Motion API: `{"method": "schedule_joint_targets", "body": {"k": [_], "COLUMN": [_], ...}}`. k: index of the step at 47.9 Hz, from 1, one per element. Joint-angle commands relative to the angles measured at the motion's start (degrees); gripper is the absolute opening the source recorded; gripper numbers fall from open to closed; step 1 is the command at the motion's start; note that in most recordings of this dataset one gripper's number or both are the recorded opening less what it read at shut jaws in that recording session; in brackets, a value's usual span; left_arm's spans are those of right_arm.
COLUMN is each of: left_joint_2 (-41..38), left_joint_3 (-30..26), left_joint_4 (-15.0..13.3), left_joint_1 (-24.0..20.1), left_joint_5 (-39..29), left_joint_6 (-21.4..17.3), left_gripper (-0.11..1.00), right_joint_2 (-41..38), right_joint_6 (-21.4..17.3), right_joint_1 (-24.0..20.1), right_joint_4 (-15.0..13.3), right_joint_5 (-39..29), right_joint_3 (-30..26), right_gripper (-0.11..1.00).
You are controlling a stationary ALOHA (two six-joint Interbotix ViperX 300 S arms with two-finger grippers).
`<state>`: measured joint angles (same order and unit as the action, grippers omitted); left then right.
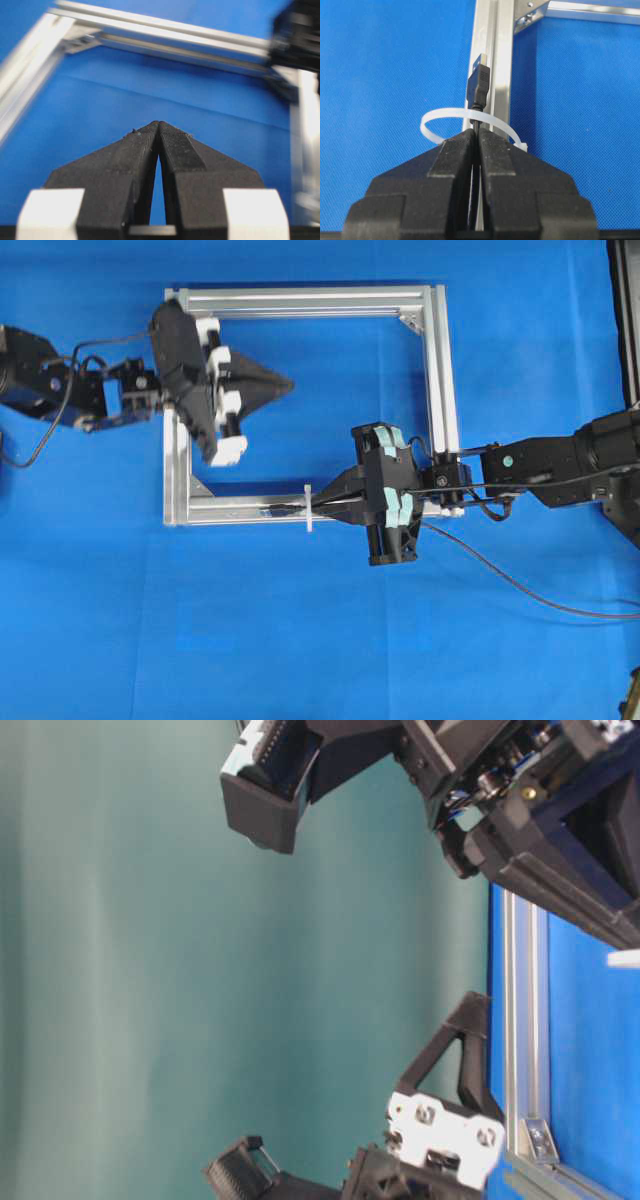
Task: Insert the wire through the string loop located in the center.
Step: 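Move the open left gripper toward the plug emerging from the loop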
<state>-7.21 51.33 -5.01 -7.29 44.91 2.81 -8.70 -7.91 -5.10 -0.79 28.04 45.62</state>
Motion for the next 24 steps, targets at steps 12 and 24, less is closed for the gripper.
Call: {"method": "schedule_joint_targets", "body": {"k": [12, 24], "left_joint_2": [3.34, 3.34], "left_joint_3": [1.76, 1.76], "left_joint_4": [0.18, 0.09], "left_joint_1": [6.94, 13.18], "left_joint_5": [0.62, 0.26], "left_joint_6": [4.13, 4.31], "left_gripper": [0.0, 0.0], "right_joint_2": [0.79, 0.79], "right_joint_6": [0.18, 0.18], "right_joint_1": [0.09, 0.09], "right_joint_4": [0.09, 0.0], "right_joint_5": [0.26, 0.35], "right_joint_3": [-0.88, -0.79], "right_gripper": [-0.02, -0.02]}}
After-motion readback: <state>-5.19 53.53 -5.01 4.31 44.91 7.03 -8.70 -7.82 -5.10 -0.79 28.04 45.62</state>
